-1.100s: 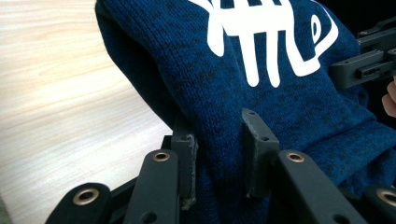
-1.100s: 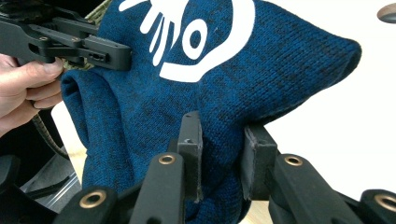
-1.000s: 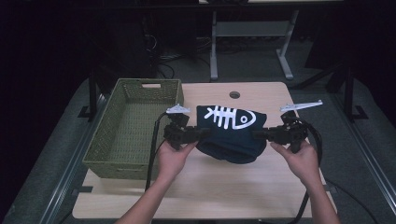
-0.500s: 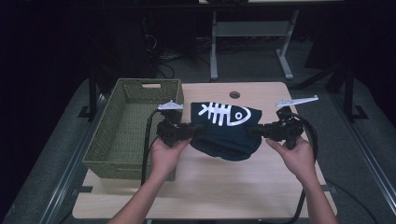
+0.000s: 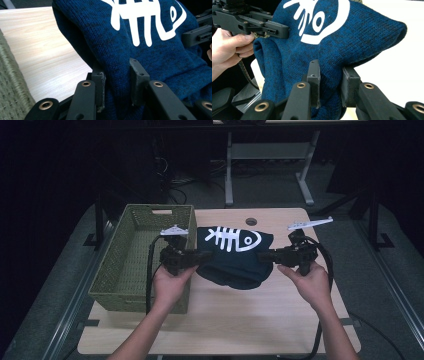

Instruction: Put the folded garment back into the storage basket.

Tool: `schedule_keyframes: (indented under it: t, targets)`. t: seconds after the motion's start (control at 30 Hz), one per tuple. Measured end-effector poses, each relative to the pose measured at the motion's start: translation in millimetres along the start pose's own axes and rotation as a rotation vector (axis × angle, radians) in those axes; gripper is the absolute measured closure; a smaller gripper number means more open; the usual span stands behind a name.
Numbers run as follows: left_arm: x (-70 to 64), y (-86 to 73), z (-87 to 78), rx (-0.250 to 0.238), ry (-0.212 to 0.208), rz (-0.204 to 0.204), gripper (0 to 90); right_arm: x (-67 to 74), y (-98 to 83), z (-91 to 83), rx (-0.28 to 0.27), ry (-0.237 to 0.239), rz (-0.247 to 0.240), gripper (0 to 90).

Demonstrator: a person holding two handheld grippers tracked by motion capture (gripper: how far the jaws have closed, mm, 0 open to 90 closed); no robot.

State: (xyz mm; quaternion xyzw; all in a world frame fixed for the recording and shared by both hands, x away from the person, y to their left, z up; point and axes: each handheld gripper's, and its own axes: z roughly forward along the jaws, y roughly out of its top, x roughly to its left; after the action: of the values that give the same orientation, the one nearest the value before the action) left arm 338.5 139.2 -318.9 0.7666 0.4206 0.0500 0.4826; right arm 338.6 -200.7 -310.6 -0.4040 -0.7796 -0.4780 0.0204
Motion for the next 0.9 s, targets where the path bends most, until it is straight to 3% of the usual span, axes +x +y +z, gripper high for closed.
schedule_keyframes:
  t: [0.9]
  targets:
    - [26.7, 2.2, -32.5, -0.016, 0.035, -0.015, 69.7, 17.2, 28.4, 31.1, 0.009, 0.038, -0.023, 72.5]
